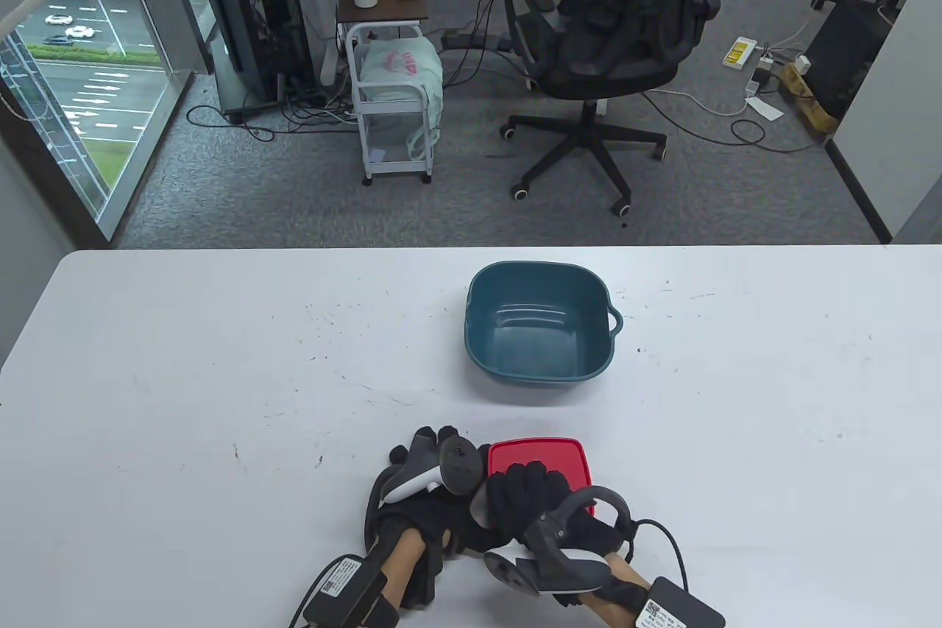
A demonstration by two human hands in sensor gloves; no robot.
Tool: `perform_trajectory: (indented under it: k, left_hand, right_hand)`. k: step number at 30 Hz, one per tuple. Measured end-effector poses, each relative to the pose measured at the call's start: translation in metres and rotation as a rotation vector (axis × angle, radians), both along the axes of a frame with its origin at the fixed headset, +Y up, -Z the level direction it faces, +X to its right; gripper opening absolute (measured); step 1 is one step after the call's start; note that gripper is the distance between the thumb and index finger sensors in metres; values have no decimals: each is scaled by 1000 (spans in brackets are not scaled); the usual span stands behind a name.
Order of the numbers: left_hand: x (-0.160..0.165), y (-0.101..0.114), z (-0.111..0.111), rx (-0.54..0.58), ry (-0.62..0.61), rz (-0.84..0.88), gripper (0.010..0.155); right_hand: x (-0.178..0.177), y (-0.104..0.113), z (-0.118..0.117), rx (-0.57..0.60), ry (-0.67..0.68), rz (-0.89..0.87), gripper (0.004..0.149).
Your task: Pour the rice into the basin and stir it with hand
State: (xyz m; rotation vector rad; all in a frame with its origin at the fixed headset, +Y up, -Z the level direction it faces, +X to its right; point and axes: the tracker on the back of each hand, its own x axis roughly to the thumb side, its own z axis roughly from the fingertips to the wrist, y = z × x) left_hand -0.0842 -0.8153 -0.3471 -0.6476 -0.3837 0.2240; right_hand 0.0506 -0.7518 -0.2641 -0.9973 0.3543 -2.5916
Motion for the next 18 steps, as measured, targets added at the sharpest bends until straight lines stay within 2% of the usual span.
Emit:
perform_trajectory:
  k: [9,16,17,18]
  left_hand:
    - [4,-2,1,-9,7,-38,127]
    - [6,-2,2,-7,13,-52,127]
    - [6,-2,2,-5,13,-52,127]
    - [6,-2,2,-4,14,-54,127]
  right_hand:
    - [-10,-4,8,104,125,80,67]
    - [-6,-5,8,129,154,20,64]
    - [0,1,8,165,113,-63,61]
    - [4,7,-2,72,124,-141,60]
